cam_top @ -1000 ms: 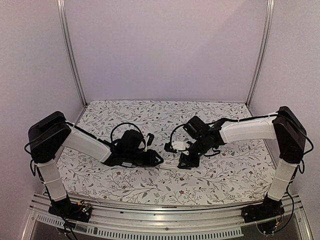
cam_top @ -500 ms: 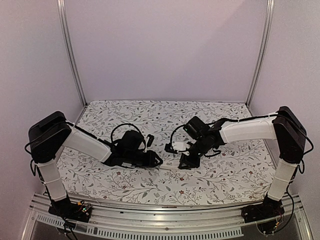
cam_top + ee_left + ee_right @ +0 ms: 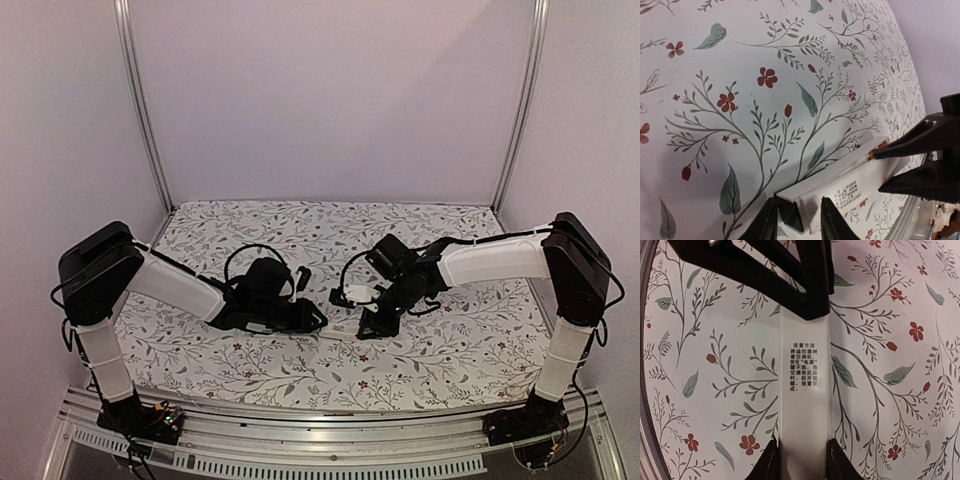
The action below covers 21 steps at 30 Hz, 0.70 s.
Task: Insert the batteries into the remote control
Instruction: Place the battery cover on the remote control without the battery cover.
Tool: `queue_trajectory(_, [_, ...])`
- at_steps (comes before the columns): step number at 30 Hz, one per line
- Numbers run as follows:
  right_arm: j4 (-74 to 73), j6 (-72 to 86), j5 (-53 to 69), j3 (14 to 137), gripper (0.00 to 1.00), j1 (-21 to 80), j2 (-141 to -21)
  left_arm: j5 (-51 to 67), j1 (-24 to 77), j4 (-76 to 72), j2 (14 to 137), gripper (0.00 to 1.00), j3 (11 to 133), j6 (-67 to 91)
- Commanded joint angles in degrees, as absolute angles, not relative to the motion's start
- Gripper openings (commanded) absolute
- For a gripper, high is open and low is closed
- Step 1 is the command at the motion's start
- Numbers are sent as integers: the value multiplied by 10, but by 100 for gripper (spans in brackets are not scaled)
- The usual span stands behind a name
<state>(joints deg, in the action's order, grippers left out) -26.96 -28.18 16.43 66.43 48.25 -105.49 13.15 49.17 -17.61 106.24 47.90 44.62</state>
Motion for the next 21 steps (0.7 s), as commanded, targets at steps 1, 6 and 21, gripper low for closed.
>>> queue_trajectory(1, [-265, -273, 164, 667, 0, 482, -1068, 142, 484, -157, 1080, 30, 489, 435])
queue_trajectory(6, [-261, -274, 166, 669, 0, 482, -1071, 144, 485, -152, 1083, 29, 492, 434])
queue_trajectory(21, [-253, -289, 160, 672, 5, 482, -1078, 146, 487, -145, 1080, 26, 491, 432])
